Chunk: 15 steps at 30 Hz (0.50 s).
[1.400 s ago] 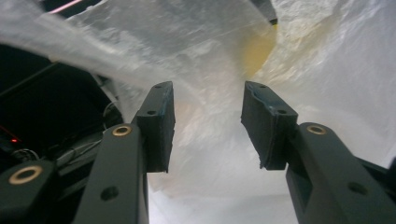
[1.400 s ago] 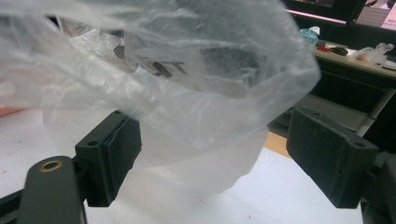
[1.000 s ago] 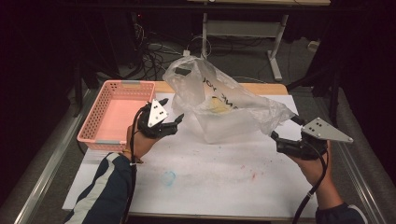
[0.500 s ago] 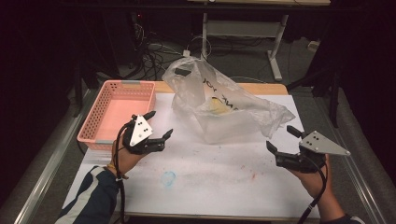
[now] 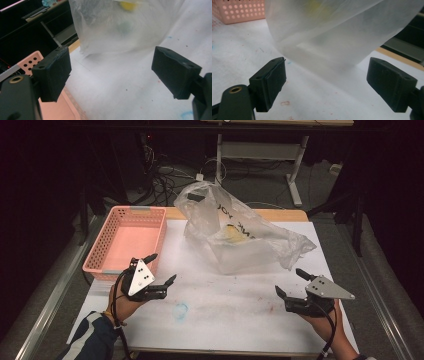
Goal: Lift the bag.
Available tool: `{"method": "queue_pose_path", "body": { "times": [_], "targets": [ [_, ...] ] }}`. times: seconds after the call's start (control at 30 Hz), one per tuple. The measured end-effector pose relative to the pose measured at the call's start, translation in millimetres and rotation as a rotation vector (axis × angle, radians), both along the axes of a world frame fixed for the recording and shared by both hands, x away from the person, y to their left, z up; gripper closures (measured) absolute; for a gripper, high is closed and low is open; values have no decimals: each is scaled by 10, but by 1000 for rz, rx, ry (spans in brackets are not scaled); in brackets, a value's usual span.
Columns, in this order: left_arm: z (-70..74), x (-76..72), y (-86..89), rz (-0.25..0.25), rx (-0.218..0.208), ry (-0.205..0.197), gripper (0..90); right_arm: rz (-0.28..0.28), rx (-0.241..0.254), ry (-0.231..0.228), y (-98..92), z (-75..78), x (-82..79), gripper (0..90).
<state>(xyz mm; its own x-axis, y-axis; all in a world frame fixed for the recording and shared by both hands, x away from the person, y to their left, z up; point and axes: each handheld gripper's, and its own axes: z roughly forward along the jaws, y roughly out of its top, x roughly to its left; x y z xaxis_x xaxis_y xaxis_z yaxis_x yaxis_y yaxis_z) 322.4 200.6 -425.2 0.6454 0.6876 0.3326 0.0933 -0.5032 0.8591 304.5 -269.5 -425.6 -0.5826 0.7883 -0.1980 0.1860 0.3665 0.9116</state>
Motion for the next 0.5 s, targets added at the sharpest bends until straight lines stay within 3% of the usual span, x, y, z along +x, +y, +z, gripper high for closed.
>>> {"method": "queue_pose_path", "body": {
  "times": [0.1,0.23,0.5],
  "targets": [
    [-62,-45,23,7,14,9,158,21,-2,16,41,-77,-19,166],
    [-163,-133,74,21,31,-7,159,45,-10,19,75,-161,-63,167],
    [-285,-301,204,28,56,37,159,66,-36,32,135,-294,-187,167]
  ]
}}
